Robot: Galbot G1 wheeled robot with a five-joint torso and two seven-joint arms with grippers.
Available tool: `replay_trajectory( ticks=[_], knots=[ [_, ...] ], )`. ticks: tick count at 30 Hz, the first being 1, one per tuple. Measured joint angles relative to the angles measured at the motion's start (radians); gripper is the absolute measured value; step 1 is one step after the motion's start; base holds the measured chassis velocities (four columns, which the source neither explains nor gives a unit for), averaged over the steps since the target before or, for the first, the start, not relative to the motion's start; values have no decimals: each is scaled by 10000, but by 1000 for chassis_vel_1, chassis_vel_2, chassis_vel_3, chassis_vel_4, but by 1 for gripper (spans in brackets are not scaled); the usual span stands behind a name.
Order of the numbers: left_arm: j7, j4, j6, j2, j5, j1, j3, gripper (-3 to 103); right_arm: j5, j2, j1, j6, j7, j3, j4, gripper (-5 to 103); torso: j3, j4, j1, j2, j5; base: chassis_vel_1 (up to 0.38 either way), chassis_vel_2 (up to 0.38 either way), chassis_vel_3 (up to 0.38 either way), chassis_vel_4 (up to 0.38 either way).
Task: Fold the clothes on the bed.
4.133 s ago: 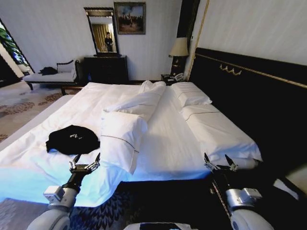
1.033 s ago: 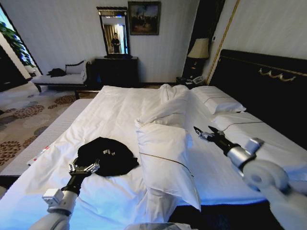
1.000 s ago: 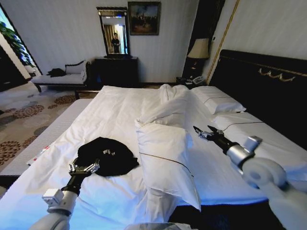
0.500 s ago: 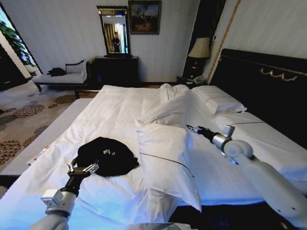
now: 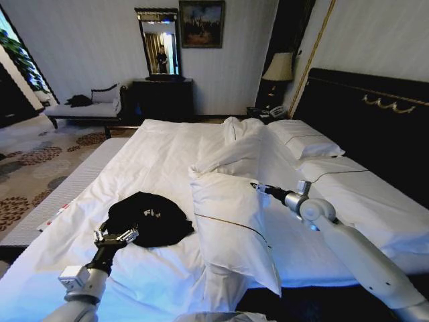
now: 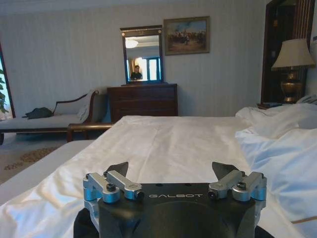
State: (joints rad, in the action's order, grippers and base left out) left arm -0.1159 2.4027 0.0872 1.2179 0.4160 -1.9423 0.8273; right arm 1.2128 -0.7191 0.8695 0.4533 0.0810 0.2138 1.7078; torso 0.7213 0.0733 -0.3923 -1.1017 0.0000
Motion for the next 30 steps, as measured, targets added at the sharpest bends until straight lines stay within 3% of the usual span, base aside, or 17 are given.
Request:
replay_trajectory(
  ticks=[5, 7, 10, 14, 16, 23, 26, 30],
  knots=[
    [-47, 20, -4, -8, -12, 80, 3, 95, -40, -153, -270, 23, 10, -291, -231, 100, 0, 1, -1, 1, -1, 0, 0, 0, 0],
    [-51, -40, -4, -7, -10, 106, 0, 94, -33, -209, -294, 40, 67, -354, -196, 90, 0, 1, -1, 1, 1, 0, 0, 0, 0],
    [-50, -97, -4, 9, -7, 130, -10, 94, -13, -255, -255, 47, 108, -349, -98, 84, 0, 1, 0, 1, 0, 0, 0, 0, 0],
    [-46, -126, -6, 28, 9, 169, -28, 94, -28, -261, -53, 34, 144, -223, 61, 63, 0, 1, 0, 1, 0, 0, 0, 0, 0],
    [-46, -127, -6, 34, 15, 175, -32, 94, -39, -256, 0, 23, 146, -184, 95, 63, 0, 1, 0, 1, 0, 0, 0, 0, 0],
    [-26, -192, -13, 45, 79, 188, -29, 94, -61, -265, 171, -22, 237, -75, 311, 30, 0, 1, 0, 0, 0, 0, 0, 0, 0],
    [-18, -196, -19, 45, 104, 188, -17, 94, -61, -268, 192, -26, 261, -74, 390, 25, 0, 0, 0, 0, 0, 0, 0, 0, 0],
    [8, -215, -52, 33, 125, 198, 10, 94, -128, -267, 296, -71, 294, -57, 510, 4, 0, 0, 0, 0, 0, 0, 0, 0, 0]
  ],
)
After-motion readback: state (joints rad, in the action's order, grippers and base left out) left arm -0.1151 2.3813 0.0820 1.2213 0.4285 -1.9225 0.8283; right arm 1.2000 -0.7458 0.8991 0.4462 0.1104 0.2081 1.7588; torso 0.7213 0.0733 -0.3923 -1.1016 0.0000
